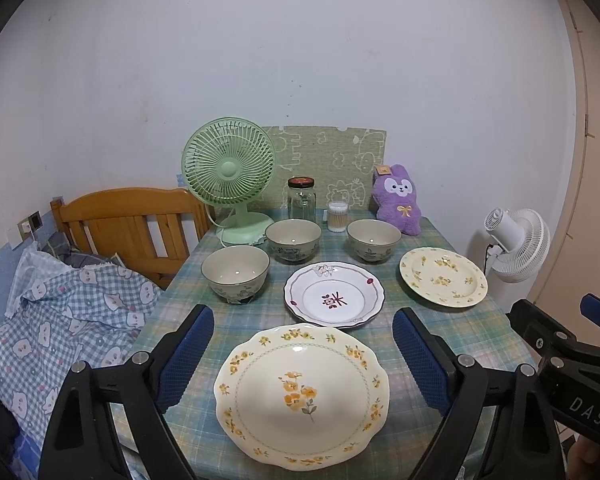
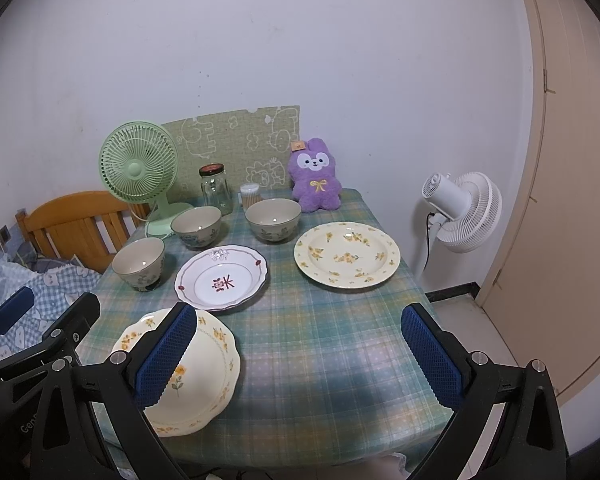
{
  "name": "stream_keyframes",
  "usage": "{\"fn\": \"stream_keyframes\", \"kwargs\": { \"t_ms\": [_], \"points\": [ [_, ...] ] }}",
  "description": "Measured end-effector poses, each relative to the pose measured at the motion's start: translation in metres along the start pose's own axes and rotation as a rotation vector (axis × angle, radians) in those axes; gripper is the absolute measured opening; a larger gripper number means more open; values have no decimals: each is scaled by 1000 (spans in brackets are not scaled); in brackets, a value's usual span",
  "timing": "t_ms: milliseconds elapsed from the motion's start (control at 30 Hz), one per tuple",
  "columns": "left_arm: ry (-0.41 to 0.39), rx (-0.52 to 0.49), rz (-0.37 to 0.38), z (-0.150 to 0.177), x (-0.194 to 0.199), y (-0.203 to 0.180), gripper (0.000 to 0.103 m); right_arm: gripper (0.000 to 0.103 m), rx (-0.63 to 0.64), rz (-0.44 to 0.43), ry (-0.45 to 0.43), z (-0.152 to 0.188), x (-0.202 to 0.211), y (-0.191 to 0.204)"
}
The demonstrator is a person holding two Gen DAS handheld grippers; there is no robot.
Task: Organize plates and bowls
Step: 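Move both grippers toward the yellow-flower plate at the table edge, then close both grippers on the rim of the yellow-flower plate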
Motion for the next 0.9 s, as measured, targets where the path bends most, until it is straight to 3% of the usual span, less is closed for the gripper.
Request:
{"fn": "stream_keyframes", "kwargs": {
  "t_ms": [600,900],
  "points": [
    [4,-1,-9,1,-1,1,92,103,3,-3,1,0,-2,1],
    [43,3,-34,-3,-17,21,87,103,20,-13,31,-7,-18,27]
  ]
}}
Point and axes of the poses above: each gripper's, at about its wrist camera, not at the fingertips, and x roughly against the way its jaws point, y to its left, z to its underside, the point moved 6 cm from there along -x, roughly the way its jaws point, and after that the axes turned 13 degrees about z, right-handed, at the moved point
